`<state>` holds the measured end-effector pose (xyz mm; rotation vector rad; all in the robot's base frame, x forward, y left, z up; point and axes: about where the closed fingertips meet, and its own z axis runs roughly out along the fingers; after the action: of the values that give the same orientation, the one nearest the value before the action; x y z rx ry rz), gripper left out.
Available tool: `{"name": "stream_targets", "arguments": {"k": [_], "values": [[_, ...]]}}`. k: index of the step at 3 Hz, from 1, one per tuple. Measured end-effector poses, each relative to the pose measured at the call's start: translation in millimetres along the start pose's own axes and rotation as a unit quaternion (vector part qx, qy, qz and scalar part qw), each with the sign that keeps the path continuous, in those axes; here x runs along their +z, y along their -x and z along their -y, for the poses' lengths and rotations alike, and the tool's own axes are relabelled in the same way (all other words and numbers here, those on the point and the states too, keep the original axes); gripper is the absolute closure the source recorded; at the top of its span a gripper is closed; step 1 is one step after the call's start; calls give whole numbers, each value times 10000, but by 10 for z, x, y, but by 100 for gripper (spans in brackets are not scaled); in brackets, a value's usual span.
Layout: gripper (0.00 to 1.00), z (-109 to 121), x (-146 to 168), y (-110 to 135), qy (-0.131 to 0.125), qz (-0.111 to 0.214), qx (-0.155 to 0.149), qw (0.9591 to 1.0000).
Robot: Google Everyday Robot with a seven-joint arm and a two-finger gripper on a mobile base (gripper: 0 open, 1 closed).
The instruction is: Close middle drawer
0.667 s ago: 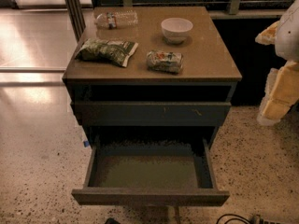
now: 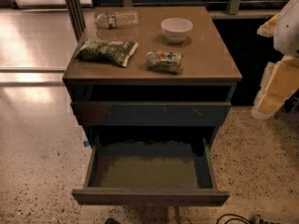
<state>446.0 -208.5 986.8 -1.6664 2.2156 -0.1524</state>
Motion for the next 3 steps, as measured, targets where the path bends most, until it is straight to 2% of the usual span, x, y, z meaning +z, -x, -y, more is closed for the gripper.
{"name": "stream_targets", "arguments": {"k": [1,2,3], "values": [[0,-97,179,184,-127,258,274,9992],[0,-350,790,291,26,476,516,9975],[0,-728,1501,204,328,567,749,9950]]}}
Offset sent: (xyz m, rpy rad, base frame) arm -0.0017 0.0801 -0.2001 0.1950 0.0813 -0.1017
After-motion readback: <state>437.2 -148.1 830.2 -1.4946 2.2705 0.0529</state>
